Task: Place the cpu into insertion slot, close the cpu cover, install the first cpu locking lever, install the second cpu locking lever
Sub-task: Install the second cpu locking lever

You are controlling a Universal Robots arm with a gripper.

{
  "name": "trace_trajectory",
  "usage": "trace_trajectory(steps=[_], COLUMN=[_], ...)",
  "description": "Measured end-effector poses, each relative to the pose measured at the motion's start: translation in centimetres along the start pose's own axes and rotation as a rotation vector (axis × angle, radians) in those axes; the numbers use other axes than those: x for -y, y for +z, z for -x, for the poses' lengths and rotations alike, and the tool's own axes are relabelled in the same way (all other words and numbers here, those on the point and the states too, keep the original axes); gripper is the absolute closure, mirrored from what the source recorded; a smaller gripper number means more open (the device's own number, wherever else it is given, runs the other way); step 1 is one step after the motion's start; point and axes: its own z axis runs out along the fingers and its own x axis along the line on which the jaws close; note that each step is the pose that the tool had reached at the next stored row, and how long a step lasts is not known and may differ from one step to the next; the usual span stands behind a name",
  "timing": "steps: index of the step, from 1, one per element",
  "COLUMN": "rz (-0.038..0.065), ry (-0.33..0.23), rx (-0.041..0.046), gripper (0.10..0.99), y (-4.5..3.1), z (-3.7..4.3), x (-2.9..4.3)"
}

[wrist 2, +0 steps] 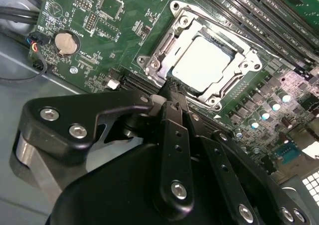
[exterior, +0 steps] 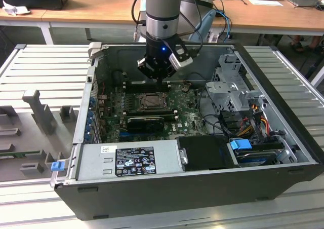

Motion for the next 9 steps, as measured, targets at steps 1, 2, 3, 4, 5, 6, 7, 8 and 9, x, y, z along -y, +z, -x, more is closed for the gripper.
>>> trace_trajectory(steps=[1,2,3,4,5,6,7,8,9], rz=[0.000,0.000,0.000,0.000,0.000,0.000,0.000,0.000,0.000], ry=[0.000,0.000,0.000,0.000,0.000,0.000,0.000,0.000,0.000], rx=[0.0000,0.0000,0.0000,0.0000,0.0000,0.0001,0.0000,-0.0001,0.0000], gripper=[0.980,0.980,0.980,0.980,0.980,0.980,0.980,0.980,0.980], y=[0.00,-0.01,-0.01,-0.02,-0.02,-0.01,-0.02,-0.03,-0.03], z=[0.00,-0.01,-0.01,-0.02,-0.02,-0.02,-0.02,-0.02,-0.02], x=[0.06,0.18,0.27,0.35,0.38,0.41,0.45,0.49,0.57])
